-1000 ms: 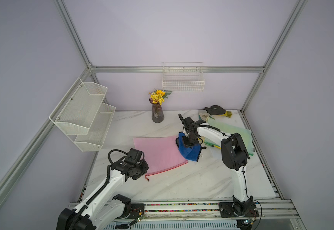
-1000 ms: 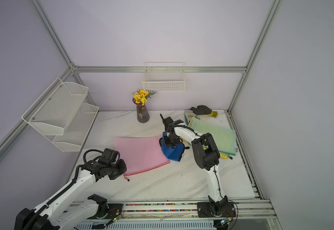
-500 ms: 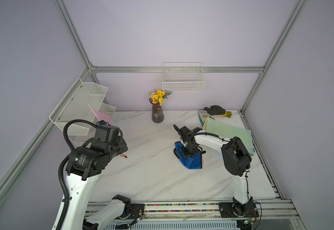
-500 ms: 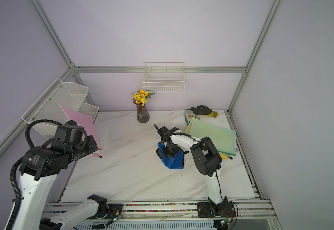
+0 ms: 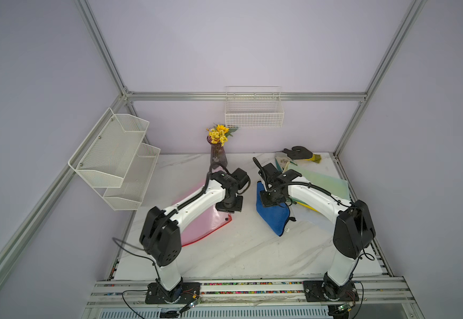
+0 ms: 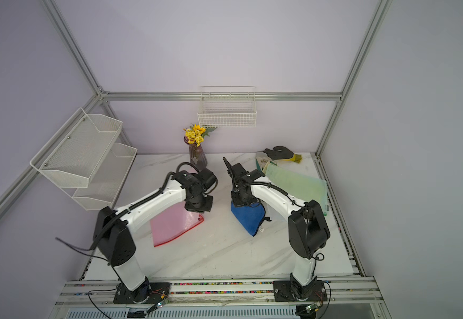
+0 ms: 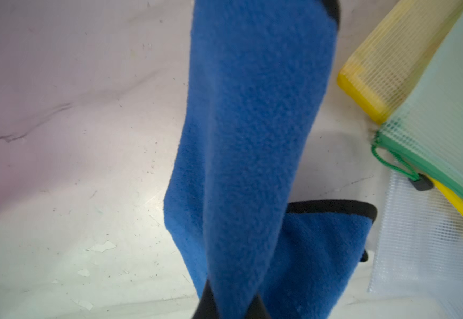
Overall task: Wipe the document bag
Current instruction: Adjust the document bag at the center of the board.
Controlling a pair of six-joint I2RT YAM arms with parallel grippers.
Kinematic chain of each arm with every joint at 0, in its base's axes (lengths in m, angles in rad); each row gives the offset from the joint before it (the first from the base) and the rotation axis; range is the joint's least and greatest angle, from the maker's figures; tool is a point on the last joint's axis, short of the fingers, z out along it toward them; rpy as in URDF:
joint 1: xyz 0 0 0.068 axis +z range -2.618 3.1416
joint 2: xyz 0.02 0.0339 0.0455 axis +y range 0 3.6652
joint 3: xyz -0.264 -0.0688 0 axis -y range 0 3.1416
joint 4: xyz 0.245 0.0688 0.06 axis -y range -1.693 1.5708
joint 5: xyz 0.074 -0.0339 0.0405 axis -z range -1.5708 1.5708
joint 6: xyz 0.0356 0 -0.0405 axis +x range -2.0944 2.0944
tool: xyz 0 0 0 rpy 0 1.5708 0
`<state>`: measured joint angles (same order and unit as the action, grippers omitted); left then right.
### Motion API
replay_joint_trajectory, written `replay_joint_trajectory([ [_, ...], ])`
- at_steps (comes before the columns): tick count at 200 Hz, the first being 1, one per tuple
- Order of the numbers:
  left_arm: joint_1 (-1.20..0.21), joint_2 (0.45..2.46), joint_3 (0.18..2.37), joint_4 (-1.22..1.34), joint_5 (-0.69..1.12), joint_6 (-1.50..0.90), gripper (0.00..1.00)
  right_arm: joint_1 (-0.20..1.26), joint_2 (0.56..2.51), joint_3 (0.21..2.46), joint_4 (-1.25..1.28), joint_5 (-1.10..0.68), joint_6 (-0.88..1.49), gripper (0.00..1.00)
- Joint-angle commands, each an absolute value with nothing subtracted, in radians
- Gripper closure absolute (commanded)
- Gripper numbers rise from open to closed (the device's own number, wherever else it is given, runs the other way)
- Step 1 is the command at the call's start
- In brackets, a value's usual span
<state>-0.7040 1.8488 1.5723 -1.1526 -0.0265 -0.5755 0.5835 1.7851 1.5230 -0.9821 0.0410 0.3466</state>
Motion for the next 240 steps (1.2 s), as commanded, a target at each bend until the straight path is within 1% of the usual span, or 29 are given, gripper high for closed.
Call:
replay_joint_trajectory([
  [1, -0.729, 1.94, 1.616, -0.994, 0.18, -0.53, 1.0, 0.585, 1.736, 1.562, -1.022, 0.092, 0.372, 1.0],
  [18, -0.73, 2.021, 1.636, -0.941, 0.245, -0.54, 1.0, 0.585, 1.725, 1.574, -1.042, 0.115, 0.368, 1.0],
  [44, -0.728, 2.062, 1.624, -0.862, 0.277, -0.557, 1.0, 0.586, 1.716, 1.569, -1.039, 0.12, 0.351, 1.0],
  [47, -0.727, 2.067, 1.624, -0.854, 0.288, -0.557, 0.96, 0.586, 1.718, 1.572, -1.04, 0.119, 0.349, 1.0],
  [51, -0.727, 2.071, 1.627, -0.843, 0.304, -0.557, 0.86, 0.586, 1.717, 1.573, -1.04, 0.117, 0.347, 1.0],
  [55, -0.727, 2.071, 1.628, -0.833, 0.312, -0.56, 0.66, 0.586, 1.717, 1.574, -1.038, 0.113, 0.344, 1.0],
  [56, -0.726, 2.071, 1.627, -0.831, 0.312, -0.561, 0.64, 0.586, 1.716, 1.574, -1.037, 0.111, 0.344, 1.0],
  [57, -0.727, 2.07, 1.628, -0.83, 0.311, -0.561, 0.58, 0.586, 1.716, 1.574, -1.037, 0.11, 0.344, 1.0],
  [59, -0.727, 2.069, 1.629, -0.828, 0.309, -0.563, 0.5, 0.586, 1.715, 1.574, -1.034, 0.108, 0.343, 1.0],
  [62, -0.727, 2.067, 1.63, -0.825, 0.306, -0.565, 0.42, 0.586, 1.714, 1.574, -1.031, 0.107, 0.343, 1.0],
  [65, -0.727, 2.061, 1.63, -0.821, 0.301, -0.565, 0.37, 0.586, 1.714, 1.576, -1.03, 0.105, 0.342, 1.0],
  [76, -0.726, 2.029, 1.622, -0.806, 0.279, -0.567, 0.26, 0.586, 1.719, 1.588, -1.036, 0.103, 0.338, 1.0],
  [84, -0.721, 2.001, 1.611, -0.797, 0.267, -0.572, 0.2, 0.586, 1.723, 1.596, -1.04, 0.095, 0.334, 1.0],
  [99, -0.703, 1.943, 1.59, -0.793, 0.262, -0.594, 0.17, 0.586, 1.727, 1.607, -1.033, 0.078, 0.326, 1.0],
  [106, -0.692, 1.904, 1.568, -0.779, 0.253, -0.609, 0.14, 0.588, 1.732, 1.618, -1.034, 0.073, 0.324, 1.0],
  [112, -0.681, 1.87, 1.543, -0.765, 0.242, -0.627, 0.02, 0.589, 1.738, 1.631, -1.041, 0.072, 0.322, 1.0],
  [115, -0.674, 1.847, 1.531, -0.758, 0.241, -0.635, 0.0, 0.591, 1.74, 1.638, -1.045, 0.075, 0.322, 1.0],
  [132, -0.623, 1.738, 1.454, -0.72, 0.239, -0.678, 0.0, 0.596, 1.754, 1.671, -1.049, 0.06, 0.318, 1.0],
  [142, -0.598, 1.667, 1.42, -0.747, 0.147, -0.721, 0.01, 0.609, 1.776, 1.699, -1.049, 0.034, 0.309, 1.0],
  [151, -0.566, 1.595, 1.378, -0.79, 0.059, -0.791, 0.07, 0.629, 1.81, 1.735, -1.056, 0.016, 0.304, 1.0],
  [159, -0.531, 1.542, 1.33, -0.81, 0.025, -0.81, 0.18, 0.648, 1.846, 1.774, -1.059, -0.005, 0.302, 1.0],
  [163, -0.509, 1.52, 1.305, -0.824, 0.015, -0.813, 0.25, 0.658, 1.864, 1.791, -1.057, -0.015, 0.3, 1.0],
  [170, -0.477, 1.483, 1.262, -0.848, -0.007, -0.824, 0.41, 0.674, 1.89, 1.823, -1.044, -0.035, 0.304, 1.0],
  [177, -0.445, 1.455, 1.202, -0.87, -0.016, -0.837, 0.6, 0.69, 1.917, 1.852, -1.028, -0.057, 0.312, 1.0],
  [183, -0.412, 1.435, 1.154, -0.873, -0.004, -0.838, 0.73, 0.703, 1.944, 1.879, -1.02, -0.082, 0.314, 1.0],
  [188, -0.382, 1.423, 1.117, -0.874, 0.002, -0.838, 0.8, 0.715, 1.971, 1.913, -1.02, -0.097, 0.314, 1.0],
  [198, -0.334, 1.404, 1.053, -0.867, 0.008, -0.833, 0.88, 0.742, 2.03, 1.98, -1.022, -0.117, 0.312, 1.0],
  [206, -0.31, 1.376, 1.011, -0.852, 0.007, -0.831, 0.92, 0.757, 2.076, 2.026, -1.017, -0.154, 0.31, 1.0],
  [240, -0.271, 1.372, 0.882, -0.772, 0.029, -0.825, 0.95, 0.796, 2.255, 2.172, -0.952, -0.323, 0.338, 1.0],
])
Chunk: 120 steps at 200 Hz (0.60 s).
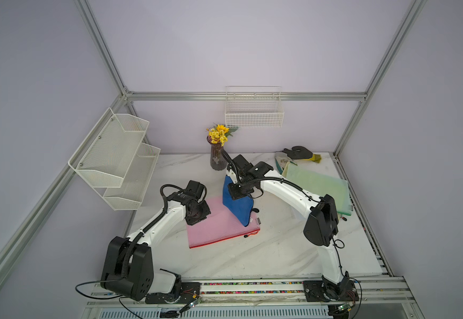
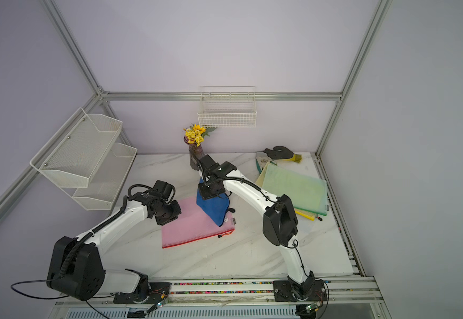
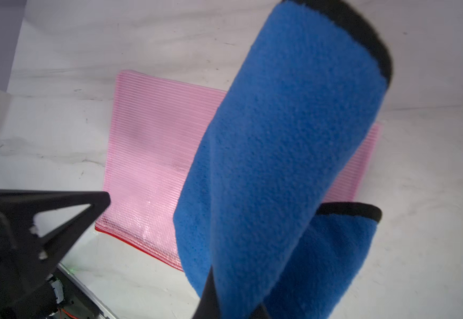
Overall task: Wipe the document bag
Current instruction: Wipe the dirt from the document bag.
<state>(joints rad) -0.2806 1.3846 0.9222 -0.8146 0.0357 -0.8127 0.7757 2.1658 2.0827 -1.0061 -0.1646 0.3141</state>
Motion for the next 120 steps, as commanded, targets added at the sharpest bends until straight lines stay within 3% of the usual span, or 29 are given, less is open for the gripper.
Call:
replay_joint_trajectory([
  [1, -0.27, 1.373, 0.879, -0.772, 0.029, -0.825, 0.95, 0.798, 2.257, 2.176, -0.949, -0.329, 0.338, 1.0],
  [80, -0.229, 1.365, 0.669, -0.716, 0.031, -0.847, 0.98, 0.829, 2.603, 2.354, -0.64, -0.78, 0.492, 1.0],
  [120, -0.219, 1.437, 0.651, -0.658, 0.061, -0.847, 1.0, 0.849, 2.626, 2.367, -0.645, -0.774, 0.509, 1.0],
])
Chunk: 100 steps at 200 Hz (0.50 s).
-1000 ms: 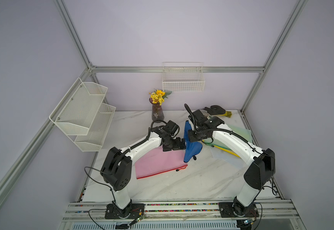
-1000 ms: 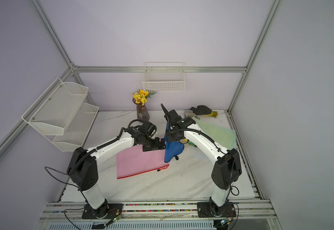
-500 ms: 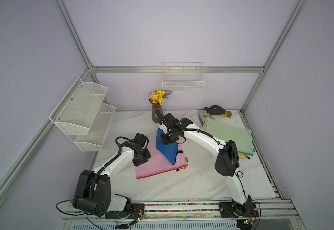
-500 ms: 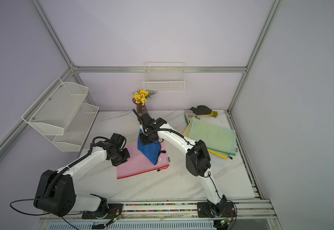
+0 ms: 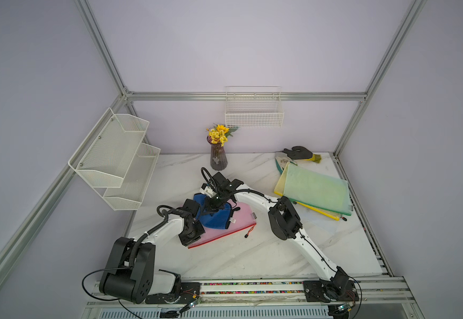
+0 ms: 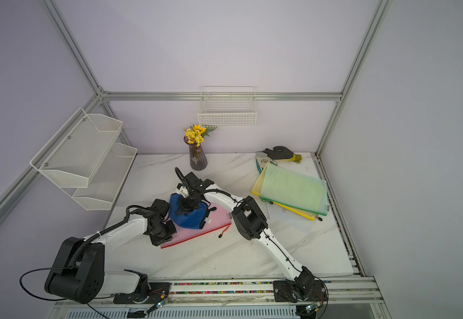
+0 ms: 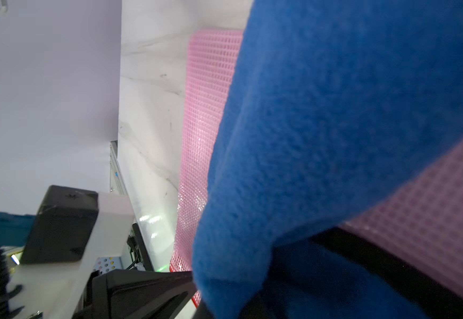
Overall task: Wipe the document bag
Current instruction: Wipe the dirt from the document bag.
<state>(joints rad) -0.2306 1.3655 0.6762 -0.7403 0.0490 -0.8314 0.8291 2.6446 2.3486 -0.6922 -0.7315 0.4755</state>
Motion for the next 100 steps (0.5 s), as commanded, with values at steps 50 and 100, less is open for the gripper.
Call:
replay_joint_trajectory([
  [50, -0.182, 1.466, 0.622, -0.626, 0.085, -0.838, 1.0, 0.725, 2.473, 2.043, -0.833, -0.298, 0.436, 1.0],
  [100, -0.17, 1.475, 0.614, -0.611, 0.101, -0.836, 1.0, 0.652, 2.345, 1.954, -0.963, 0.002, 0.275, 1.0],
])
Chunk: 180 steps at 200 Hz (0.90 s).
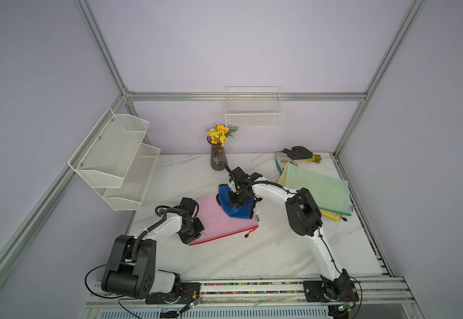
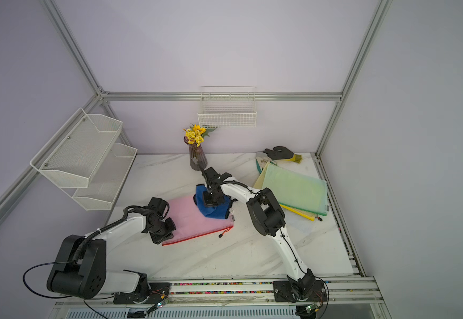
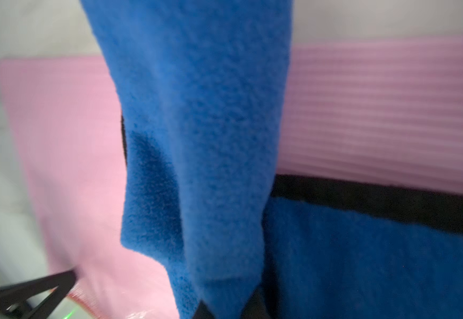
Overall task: Wipe the document bag
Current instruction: Wipe the dirt from the document bag.
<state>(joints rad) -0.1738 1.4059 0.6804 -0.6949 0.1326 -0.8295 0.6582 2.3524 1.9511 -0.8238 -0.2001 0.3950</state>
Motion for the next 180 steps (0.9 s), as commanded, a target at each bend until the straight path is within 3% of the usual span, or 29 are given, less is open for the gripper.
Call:
replay_joint_trajectory([
  [1, -0.17, 1.475, 0.614, -0.61, 0.101, -0.836, 1.0, 0.655, 2.346, 1.959, -0.966, -0.007, 0.27, 1.0],
  [47, -0.17, 1.467, 0.642, -0.611, 0.128, -0.839, 1.0, 0.844, 2.457, 2.19, -1.04, -0.606, 0.229, 1.0],
  [71, -0.17, 1.466, 0.662, -0.615, 0.128, -0.835, 1.0, 0.883, 2.498, 2.194, -0.984, -0.743, 0.306, 1.0],
  [96, -0.17, 1.474, 0.673, -0.622, 0.117, -0.829, 1.0, 0.809, 2.426, 1.996, -0.996, -0.638, 0.358, 1.0],
  [125, -0.169, 1.474, 0.671, -0.623, 0.116, -0.824, 1.0, 0.65, 2.216, 1.727, -1.021, -0.317, 0.381, 1.0],
  [145, -0.169, 1.468, 0.663, -0.62, 0.118, -0.821, 1.0, 0.591, 2.135, 1.722, -1.076, -0.115, 0.345, 1.0],
  [180, -0.17, 1.461, 0.657, -0.615, 0.124, -0.819, 1.0, 0.696, 2.274, 2.045, -1.075, -0.299, 0.275, 1.0],
])
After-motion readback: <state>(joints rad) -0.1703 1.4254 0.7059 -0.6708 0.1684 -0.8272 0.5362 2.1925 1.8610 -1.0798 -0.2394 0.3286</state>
